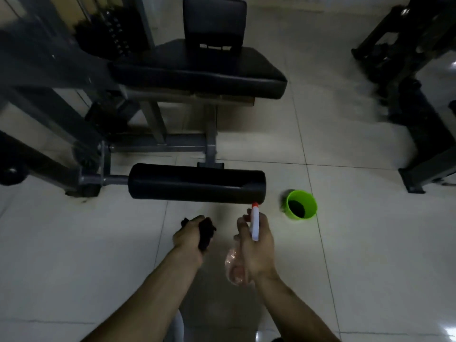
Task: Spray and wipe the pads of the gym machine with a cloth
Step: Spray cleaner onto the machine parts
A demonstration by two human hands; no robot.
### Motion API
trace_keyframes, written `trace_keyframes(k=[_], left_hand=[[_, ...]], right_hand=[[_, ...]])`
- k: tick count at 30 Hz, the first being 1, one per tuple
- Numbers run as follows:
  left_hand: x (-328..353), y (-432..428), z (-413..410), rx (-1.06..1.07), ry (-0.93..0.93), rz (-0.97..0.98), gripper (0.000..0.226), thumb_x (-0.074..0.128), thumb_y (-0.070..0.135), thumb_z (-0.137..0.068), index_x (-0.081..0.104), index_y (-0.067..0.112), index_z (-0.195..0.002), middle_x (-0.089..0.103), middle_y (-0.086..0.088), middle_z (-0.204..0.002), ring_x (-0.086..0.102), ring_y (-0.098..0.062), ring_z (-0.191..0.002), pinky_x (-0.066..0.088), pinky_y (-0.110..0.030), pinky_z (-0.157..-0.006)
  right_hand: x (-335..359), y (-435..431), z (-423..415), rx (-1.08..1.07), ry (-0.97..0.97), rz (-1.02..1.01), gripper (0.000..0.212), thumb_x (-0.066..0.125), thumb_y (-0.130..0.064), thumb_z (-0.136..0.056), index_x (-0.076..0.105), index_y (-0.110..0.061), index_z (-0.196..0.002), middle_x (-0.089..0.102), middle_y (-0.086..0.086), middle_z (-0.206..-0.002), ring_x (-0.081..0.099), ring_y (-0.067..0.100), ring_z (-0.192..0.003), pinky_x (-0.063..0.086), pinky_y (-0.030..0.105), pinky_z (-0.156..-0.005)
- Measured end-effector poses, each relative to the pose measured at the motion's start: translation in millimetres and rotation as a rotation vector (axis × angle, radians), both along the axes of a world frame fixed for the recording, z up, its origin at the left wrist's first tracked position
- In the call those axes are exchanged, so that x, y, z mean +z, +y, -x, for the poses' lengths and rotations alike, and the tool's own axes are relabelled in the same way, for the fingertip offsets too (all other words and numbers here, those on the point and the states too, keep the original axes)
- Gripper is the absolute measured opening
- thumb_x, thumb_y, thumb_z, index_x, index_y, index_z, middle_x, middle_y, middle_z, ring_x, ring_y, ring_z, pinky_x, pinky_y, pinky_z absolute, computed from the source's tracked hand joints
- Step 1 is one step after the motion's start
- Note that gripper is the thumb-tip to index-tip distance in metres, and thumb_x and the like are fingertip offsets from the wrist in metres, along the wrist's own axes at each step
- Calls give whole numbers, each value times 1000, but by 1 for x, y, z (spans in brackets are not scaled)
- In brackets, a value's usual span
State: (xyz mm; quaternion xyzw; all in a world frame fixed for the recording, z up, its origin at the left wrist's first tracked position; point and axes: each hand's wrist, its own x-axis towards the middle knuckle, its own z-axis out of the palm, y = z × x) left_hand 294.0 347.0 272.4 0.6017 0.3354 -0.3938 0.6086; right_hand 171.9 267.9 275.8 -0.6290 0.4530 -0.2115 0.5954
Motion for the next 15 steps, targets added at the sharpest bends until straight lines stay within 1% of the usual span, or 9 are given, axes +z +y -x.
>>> trace_keyframes(k=[2,4,5,7,8,9,11,13,15], left_hand=[[-51,-7,-15,-3,-9,43,29,66,13,-96,65,-1,-122,70,-13,-104,65,-23,-76,53,-30,-60],[-89,-19,-31,10,-41,99,28,66,12,-96,65,-2,-121,69,-18,-111,64,-25,-78,54,-31,-63],[-108,-26,-41,-12,-71,114,28,68,15,-95,67,-1,-119,71,-19,-110,65,-26,-78,53,-30,-61],[-137,-42,-58,-50,-98,176,28,69,21,-94,69,1,-114,74,-18,-97,67,-25,-73,51,-27,-54],[-149,-50,-66,-53,-92,226,27,68,22,-95,68,0,-111,73,-17,-90,66,-23,-70,51,-25,-49],[-158,-57,-69,-48,-80,274,26,66,23,-95,67,1,-109,72,-16,-85,65,-21,-68,50,-23,-44],[-168,-72,-74,-40,-60,344,31,64,25,-96,64,2,-117,70,-14,-88,65,-19,-69,49,-21,-40],[-168,-80,-74,-10,-56,377,39,62,27,-97,62,2,-127,70,-14,-91,65,-18,-69,49,-21,-40],[-164,-81,-72,-9,-61,394,40,60,26,-98,61,2,-130,70,-14,-91,66,-18,-69,50,-21,-40]], right_hand=[[-56,-5,-11,-26,-7,21,11,63,-31,-102,58,-39,-109,66,-18,-95,69,17,-85,62,42,-80],[-108,-11,-19,-61,12,53,10,63,-30,-102,58,-38,-106,66,-22,-94,69,19,-81,61,51,-78],[-131,-16,-23,-57,10,92,11,63,-32,-101,57,-38,-108,65,-25,-96,70,21,-82,61,53,-78],[-170,-28,-33,-16,8,159,23,63,-40,-98,58,-37,-120,64,-27,-103,72,23,-88,61,52,-80],[-185,-35,-36,-2,0,162,30,64,-40,-97,57,-33,-125,65,-23,-106,72,23,-91,61,51,-81],[-201,-41,-38,7,-16,141,31,65,-36,-98,57,-30,-128,66,-18,-106,72,23,-90,62,50,-81],[-215,-49,-37,-1,-48,142,27,66,-31,-99,58,-27,-125,67,-13,-100,72,23,-88,62,51,-79],[-216,-46,-29,-13,-56,158,21,66,-32,-100,59,-28,-119,66,-16,-97,71,22,-87,62,51,-79],[-216,-36,-18,-58,-72,140,18,66,-27,-101,59,-27,-117,67,-17,-96,71,18,-84,62,50,-78]])
